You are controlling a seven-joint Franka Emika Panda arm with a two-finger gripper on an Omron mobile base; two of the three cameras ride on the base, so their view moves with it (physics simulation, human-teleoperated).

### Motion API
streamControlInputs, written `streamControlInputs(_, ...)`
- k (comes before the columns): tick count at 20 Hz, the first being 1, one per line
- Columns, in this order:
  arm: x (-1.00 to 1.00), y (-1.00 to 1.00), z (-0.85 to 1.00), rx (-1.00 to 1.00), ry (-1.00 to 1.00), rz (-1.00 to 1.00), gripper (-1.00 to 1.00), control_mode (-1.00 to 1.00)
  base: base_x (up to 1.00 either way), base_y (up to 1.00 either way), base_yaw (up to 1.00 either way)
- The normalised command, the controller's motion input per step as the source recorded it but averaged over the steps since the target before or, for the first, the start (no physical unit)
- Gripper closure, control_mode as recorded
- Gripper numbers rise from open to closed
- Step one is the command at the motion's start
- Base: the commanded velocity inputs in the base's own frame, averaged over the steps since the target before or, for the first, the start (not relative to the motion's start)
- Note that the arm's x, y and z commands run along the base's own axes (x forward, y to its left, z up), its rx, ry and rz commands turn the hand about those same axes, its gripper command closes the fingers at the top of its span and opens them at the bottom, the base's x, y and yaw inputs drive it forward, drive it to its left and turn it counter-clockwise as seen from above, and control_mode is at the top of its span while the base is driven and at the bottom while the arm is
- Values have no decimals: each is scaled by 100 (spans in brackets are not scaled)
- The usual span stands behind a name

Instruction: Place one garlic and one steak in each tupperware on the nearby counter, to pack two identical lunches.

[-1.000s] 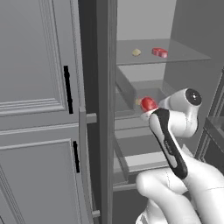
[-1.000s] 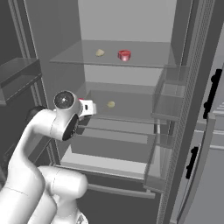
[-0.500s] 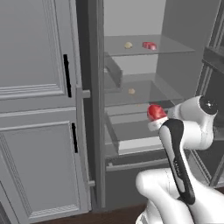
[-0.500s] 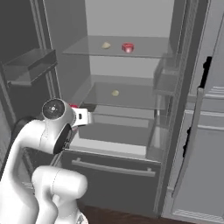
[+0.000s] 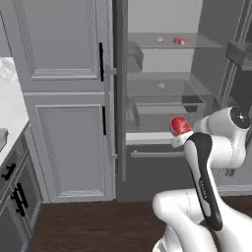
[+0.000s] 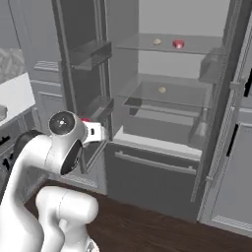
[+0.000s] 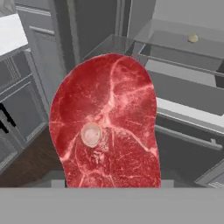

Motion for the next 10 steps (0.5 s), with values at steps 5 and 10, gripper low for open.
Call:
streamControlInputs(5, 0, 0, 0, 0, 0, 0, 100, 100, -1, 63, 62)
streamControlInputs(10, 0, 0, 0, 0, 0, 0, 100, 100, 66, 72, 51)
